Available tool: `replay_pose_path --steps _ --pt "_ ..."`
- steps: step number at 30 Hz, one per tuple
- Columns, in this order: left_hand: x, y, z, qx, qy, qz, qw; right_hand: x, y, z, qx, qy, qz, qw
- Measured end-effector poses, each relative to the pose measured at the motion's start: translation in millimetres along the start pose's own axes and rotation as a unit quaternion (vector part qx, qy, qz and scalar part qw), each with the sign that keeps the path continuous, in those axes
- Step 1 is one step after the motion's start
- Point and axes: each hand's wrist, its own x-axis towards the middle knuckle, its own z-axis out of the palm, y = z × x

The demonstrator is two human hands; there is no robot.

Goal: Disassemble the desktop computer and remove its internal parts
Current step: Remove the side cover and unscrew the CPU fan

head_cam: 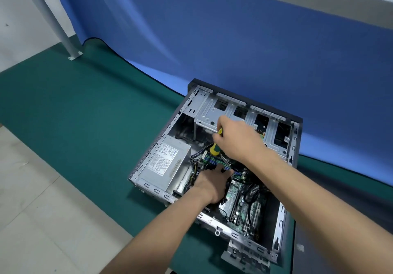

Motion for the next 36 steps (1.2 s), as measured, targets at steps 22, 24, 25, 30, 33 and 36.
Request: replay_pose_path --steps 22,24,25,30,33,36 --pt "40.8 -56.2 -32.9 -0.068 0.049 0.128 0.988 -39.3 27.0 -24.5 0.076 0.327 0.132 0.933" --pt "47.8 -57.6 -36.7 -0.096 0.013 0.118 0.988 -44.8 28.5 -23.4 0.09 0.322 0.147 0.931" --pt "50.9 -58.1 -38.8 -0.1 0.0 0.12 0.988 -47.6 28.4 -21.0 0.095 0.313 0.151 0.933" --pt "60.4 -58.1 -48.1 -0.135 -0.079 0.123 0.98 -55.1 21.5 1.8 0.108 0.264 0.147 0.947" --pt "61.6 -59.3 -50.5 -0.211 -0.129 0.103 0.963 -55.0 15.2 15.4 0.122 0.241 0.137 0.953" --pt "63.1 -60.3 -51.3 -0.253 -0.15 0.078 0.953 -52.7 9.5 25.6 0.116 0.218 0.12 0.961"
